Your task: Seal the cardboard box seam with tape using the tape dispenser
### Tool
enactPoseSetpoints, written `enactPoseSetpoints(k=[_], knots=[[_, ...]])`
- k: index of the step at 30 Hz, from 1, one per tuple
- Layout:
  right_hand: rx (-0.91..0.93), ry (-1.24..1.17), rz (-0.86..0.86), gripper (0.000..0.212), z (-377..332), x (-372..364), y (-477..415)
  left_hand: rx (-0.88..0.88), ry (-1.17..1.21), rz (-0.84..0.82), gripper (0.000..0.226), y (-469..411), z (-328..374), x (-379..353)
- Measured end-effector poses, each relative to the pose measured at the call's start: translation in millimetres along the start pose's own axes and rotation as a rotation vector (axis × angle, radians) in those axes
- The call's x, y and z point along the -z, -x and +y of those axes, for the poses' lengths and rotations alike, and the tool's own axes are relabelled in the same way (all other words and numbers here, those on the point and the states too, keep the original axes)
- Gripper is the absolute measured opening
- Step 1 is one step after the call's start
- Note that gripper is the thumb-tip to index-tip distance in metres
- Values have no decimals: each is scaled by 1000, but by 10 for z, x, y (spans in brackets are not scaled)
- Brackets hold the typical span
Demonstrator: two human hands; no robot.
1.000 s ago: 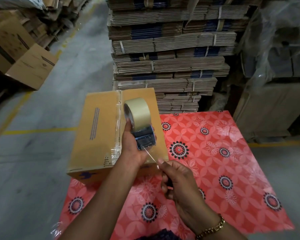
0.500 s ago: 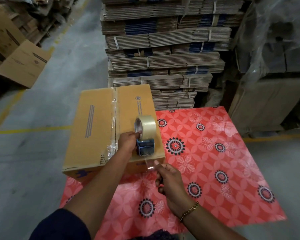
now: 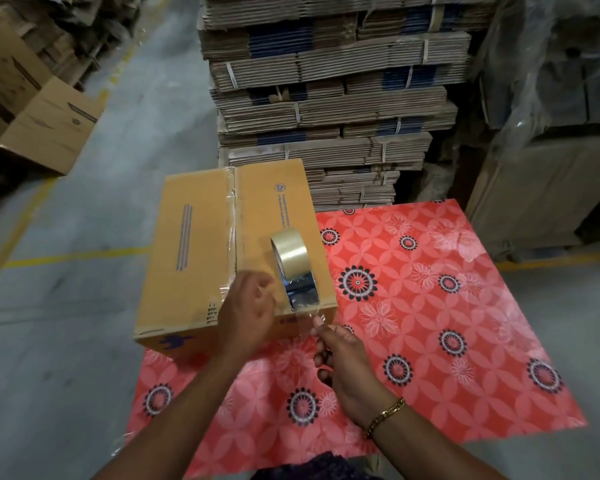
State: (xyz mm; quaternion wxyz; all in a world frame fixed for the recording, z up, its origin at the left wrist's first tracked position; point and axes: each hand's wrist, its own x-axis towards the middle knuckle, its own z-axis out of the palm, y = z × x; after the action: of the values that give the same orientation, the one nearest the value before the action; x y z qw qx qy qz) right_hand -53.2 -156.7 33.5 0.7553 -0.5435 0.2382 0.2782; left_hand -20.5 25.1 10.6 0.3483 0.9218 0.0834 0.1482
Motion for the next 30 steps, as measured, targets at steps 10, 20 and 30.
enactPoseSetpoints(k=[10, 20, 30], knots=[[12, 40, -16, 21, -4, 16, -4, -333, -66, -30, 17, 580, 52, -161], [-15, 21, -7, 25, -24, 28, -25, -296, 5, -30, 17, 589, 128, -213], [161, 246, -37, 25, -109, 266, -14, -183, 86, -116, 5, 559, 26, -167]])
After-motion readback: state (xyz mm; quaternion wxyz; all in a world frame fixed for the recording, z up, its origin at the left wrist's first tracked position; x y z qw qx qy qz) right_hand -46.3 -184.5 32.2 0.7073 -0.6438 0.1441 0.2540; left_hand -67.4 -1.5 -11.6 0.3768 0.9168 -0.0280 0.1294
